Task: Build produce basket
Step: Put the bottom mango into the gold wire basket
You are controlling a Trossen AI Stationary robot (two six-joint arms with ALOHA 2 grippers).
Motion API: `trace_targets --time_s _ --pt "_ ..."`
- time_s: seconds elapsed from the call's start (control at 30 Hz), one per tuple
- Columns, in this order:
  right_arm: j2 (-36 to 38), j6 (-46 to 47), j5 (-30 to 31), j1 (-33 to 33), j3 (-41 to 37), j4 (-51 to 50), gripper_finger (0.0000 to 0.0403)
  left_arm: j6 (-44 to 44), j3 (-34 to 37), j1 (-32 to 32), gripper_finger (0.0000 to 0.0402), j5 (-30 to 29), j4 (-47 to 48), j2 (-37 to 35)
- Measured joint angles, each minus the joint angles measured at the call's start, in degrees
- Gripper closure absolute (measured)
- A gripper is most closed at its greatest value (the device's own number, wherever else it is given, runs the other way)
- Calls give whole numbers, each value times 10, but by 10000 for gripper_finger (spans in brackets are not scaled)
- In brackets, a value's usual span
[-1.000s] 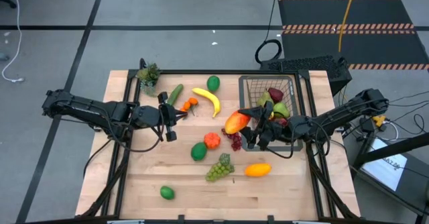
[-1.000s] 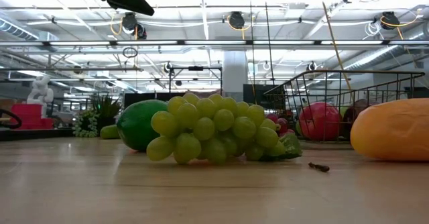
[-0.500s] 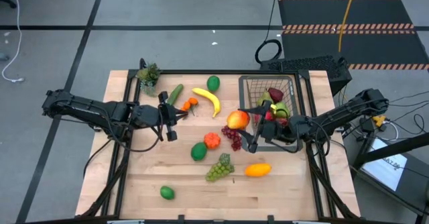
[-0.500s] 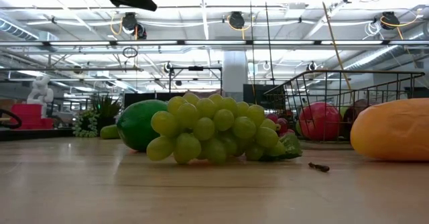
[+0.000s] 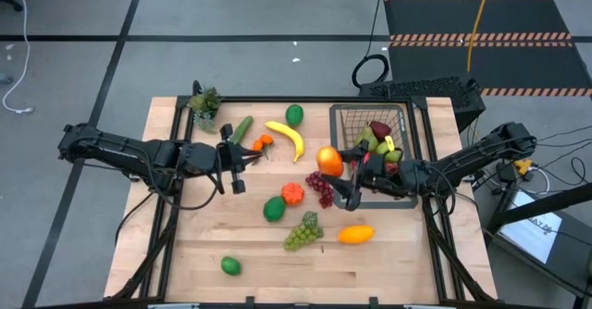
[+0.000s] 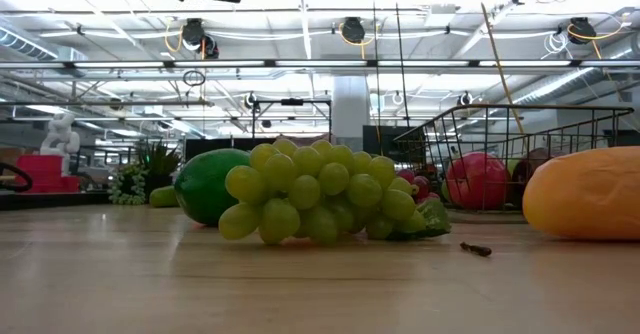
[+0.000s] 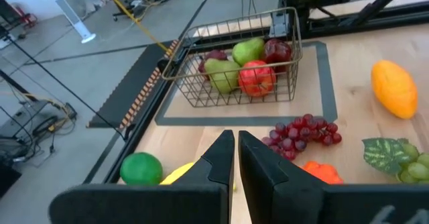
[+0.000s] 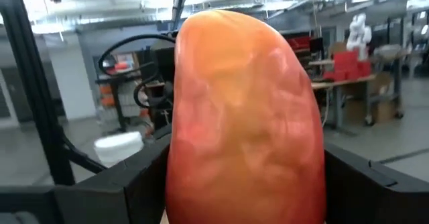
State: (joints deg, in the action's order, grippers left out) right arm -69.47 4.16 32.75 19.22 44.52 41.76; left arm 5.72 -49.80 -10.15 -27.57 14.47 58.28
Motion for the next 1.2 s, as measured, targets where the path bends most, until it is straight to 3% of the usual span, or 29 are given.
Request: trace_targets --time_s 0.2,0.73,1.07,1.2 --pt "0 107 0 0 0 0 108 13 0 0 376 0 -26 0" --pt "0 254 0 0 0 0 108 36 0 0 376 0 -53 0" --pt "0 250 0 0 0 5 108 36 0 0 376 0 -53 0" --pt "0 163 2 -5 0 27 108 36 0 0 376 0 -53 0"
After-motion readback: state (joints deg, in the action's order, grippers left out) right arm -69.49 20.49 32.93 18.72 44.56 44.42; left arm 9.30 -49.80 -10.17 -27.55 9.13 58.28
